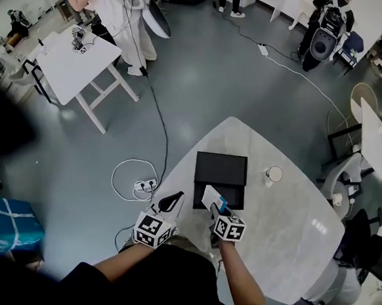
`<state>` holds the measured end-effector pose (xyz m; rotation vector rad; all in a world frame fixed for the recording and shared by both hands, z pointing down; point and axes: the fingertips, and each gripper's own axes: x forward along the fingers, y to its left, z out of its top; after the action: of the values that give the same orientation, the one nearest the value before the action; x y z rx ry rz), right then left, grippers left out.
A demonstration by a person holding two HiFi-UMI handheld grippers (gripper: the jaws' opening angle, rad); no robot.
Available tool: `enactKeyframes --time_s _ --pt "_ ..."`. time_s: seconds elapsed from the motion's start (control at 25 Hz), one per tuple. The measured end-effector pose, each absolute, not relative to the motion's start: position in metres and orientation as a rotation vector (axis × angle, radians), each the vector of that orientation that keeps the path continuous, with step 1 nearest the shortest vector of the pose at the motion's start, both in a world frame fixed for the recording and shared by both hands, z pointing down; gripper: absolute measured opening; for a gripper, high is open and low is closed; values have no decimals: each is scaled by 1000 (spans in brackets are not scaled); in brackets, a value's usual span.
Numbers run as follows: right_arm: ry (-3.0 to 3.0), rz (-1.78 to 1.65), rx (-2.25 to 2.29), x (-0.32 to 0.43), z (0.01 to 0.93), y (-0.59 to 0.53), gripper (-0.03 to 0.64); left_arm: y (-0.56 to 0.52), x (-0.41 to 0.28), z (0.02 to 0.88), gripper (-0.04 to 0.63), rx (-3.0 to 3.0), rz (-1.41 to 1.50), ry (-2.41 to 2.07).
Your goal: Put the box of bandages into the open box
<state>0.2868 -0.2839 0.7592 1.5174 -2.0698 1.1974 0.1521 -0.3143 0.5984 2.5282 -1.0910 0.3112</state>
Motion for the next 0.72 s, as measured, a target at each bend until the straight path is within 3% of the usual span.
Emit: enactKeyframes --time_s 0.72 --pt "-1962 1300 1263 266 817 -302 71 -323 167 594 21 2579 380 -1082"
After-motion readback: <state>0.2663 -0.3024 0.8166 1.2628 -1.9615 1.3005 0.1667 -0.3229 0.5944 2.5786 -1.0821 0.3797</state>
